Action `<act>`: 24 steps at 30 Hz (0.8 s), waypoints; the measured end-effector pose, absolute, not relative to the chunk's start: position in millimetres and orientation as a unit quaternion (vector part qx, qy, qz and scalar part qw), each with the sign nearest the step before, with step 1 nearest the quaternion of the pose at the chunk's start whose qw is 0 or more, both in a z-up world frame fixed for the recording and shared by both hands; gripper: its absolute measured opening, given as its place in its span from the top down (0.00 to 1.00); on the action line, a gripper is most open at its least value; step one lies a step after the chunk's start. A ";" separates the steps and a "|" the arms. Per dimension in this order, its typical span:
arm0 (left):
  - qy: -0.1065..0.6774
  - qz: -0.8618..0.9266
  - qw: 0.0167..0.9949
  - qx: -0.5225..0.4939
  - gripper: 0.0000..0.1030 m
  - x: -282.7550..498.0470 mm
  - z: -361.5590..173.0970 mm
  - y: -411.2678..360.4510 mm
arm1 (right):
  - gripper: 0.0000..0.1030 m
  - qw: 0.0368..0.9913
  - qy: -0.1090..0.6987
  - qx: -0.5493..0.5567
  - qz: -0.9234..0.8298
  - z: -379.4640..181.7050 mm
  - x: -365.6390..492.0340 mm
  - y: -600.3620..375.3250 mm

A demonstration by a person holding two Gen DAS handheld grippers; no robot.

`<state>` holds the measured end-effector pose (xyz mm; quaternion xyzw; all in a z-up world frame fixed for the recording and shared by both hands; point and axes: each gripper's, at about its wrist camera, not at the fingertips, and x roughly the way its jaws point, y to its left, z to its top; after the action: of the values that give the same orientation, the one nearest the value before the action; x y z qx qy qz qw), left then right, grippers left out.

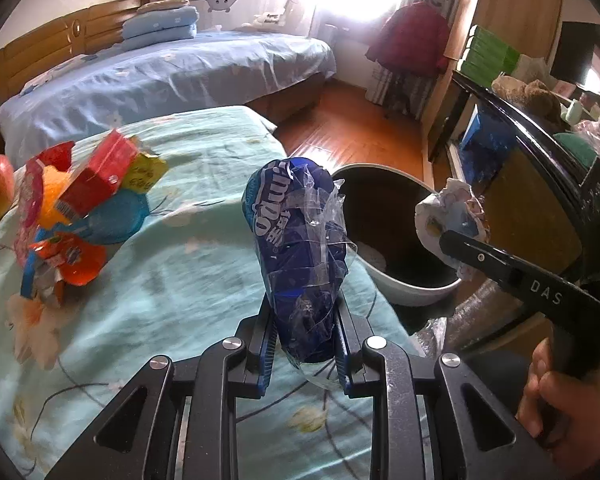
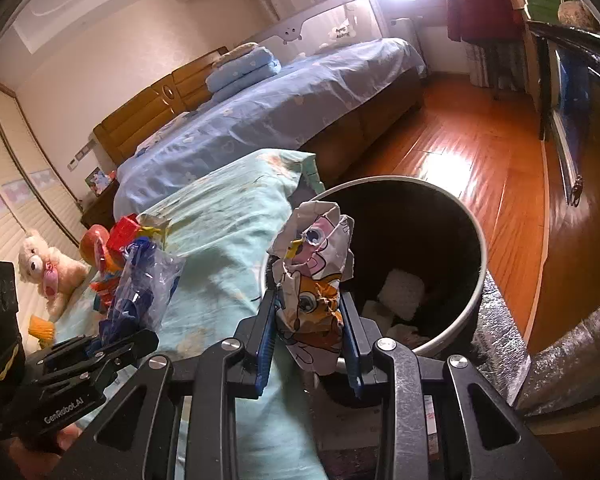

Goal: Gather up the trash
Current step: 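Carry the blue snack bag with the left tool while the right tool carries the wrapper over the bin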

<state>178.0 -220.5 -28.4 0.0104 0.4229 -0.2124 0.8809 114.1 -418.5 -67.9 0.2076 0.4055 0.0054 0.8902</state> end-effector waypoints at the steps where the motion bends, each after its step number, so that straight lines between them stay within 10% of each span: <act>1: 0.423 -0.214 0.881 0.012 0.77 179.4 -28.6 -223.2 | 0.71 0.890 0.406 0.208 0.004 -68.3 115.3 -420.9; 24: 0.431 -0.232 0.871 0.041 0.77 214.1 -40.7 -278.1 | 0.71 0.884 0.416 0.212 -0.020 -79.2 136.7 -460.3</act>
<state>214.1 -278.1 -40.7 0.0414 0.4308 -0.2321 0.8711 136.7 -460.3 -79.1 0.2122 0.4161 -0.0197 0.8840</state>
